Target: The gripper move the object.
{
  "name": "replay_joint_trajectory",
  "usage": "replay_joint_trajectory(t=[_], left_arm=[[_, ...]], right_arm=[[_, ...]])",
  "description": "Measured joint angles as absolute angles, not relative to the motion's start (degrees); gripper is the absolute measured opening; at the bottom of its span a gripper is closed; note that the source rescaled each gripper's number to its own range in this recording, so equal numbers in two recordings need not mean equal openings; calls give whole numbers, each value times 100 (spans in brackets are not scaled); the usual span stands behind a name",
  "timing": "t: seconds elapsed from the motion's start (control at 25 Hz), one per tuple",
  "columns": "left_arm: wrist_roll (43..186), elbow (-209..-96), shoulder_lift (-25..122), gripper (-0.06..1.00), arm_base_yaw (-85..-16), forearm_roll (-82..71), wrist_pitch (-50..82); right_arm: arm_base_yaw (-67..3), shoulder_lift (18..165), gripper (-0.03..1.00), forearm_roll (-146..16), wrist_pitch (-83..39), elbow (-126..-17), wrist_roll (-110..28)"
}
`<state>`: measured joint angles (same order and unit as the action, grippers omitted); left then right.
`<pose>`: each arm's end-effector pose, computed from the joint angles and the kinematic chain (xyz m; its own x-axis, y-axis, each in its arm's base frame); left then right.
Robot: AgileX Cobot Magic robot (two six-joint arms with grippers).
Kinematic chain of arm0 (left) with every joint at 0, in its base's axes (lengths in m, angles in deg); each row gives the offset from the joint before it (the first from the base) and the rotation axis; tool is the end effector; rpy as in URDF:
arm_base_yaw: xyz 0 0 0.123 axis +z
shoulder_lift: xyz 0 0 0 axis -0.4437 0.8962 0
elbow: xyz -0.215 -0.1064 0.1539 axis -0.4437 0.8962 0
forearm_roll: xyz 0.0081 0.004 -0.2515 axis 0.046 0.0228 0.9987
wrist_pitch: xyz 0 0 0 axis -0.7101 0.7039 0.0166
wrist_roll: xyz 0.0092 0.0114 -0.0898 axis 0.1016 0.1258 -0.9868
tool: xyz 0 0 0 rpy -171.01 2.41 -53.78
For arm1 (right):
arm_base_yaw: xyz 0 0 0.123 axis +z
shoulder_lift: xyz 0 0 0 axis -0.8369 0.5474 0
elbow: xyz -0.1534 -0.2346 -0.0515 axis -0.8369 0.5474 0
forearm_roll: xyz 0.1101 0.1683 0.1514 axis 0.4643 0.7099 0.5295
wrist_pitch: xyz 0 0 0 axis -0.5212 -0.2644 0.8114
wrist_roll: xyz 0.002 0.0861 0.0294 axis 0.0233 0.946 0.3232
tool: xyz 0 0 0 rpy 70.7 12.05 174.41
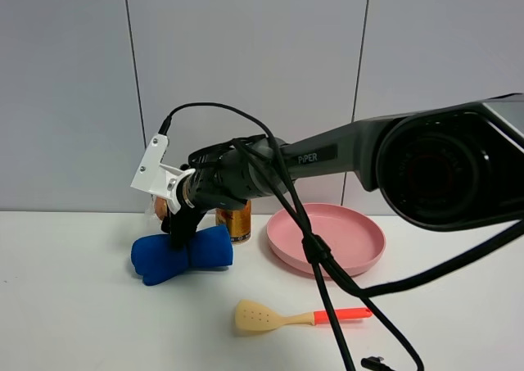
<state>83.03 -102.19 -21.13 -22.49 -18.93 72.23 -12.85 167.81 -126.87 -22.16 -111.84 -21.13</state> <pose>0.0049 0.0003 0.2805 -0.4981 0.0045 -0.8671 -0.0482 0.9983 0.0329 0.4255 0.3938 0.1061 0.3093 -0.8486 -0.4291 -0.6313 0.1542 -0.7601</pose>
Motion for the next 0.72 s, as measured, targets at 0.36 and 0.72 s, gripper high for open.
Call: replay_joint_trajectory(t=[0.36, 0.72], left_arm=[[8303, -10219, -2113, 100, -2249, -1893, 7223], [8303, -10219, -2113, 100, -2249, -1893, 7223]], right_arm=[[-1285, 16781, 45, -12693, -2105, -11190, -2011], [-1257, 16649, 46, -12679, -1918, -11190, -1822]])
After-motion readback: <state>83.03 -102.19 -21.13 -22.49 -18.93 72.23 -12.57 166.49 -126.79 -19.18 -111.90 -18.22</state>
